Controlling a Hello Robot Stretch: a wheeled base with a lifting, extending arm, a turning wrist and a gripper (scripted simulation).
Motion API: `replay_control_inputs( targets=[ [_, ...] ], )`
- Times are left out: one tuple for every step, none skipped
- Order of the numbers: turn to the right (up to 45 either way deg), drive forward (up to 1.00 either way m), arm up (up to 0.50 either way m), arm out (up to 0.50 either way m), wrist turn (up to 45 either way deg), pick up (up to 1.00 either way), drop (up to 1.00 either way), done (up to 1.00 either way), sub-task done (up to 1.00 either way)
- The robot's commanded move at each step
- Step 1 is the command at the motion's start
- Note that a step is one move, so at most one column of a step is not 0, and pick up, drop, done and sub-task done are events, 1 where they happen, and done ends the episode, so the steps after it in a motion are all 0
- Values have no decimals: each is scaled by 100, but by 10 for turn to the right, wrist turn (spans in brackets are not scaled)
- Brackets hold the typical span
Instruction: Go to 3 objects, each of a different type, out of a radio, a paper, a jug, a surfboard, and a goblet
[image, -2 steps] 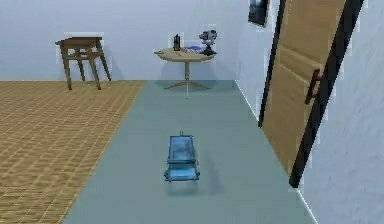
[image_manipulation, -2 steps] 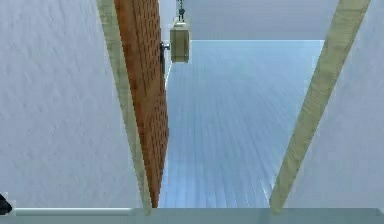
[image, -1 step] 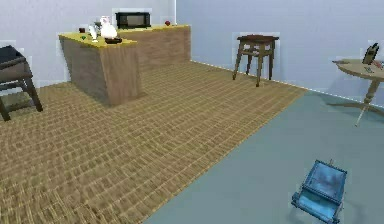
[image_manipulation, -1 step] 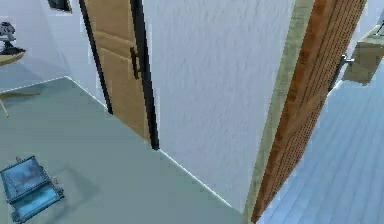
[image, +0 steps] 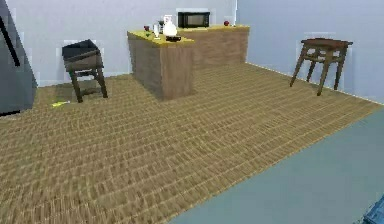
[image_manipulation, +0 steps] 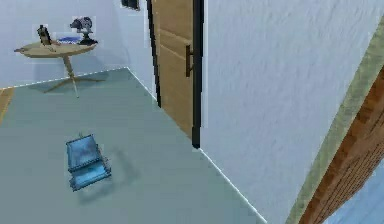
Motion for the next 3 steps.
replay_control_inputs(
  targets=[
    [0, 100, 0, 0, 0, 0, 0, 0, 0],
    [0, 100, 0, 0, 0, 0, 0, 0, 0],
    [0, 65, 0, 0, 0, 0, 0, 0, 0]
  ],
)
